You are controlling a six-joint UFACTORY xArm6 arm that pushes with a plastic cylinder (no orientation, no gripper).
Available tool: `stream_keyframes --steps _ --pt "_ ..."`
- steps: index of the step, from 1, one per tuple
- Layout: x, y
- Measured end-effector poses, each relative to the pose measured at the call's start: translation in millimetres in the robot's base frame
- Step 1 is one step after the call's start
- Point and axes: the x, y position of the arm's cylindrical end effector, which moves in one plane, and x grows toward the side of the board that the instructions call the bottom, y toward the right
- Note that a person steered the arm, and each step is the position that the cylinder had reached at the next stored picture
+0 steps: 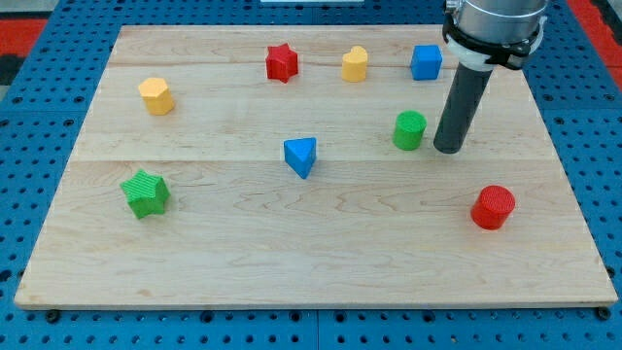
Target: Move the green circle below the yellow heart
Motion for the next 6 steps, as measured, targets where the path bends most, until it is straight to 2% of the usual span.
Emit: stream_keyframes --steps 3,6 --pt "-25.7 -58.0" --pt "-32.1 -73.5"
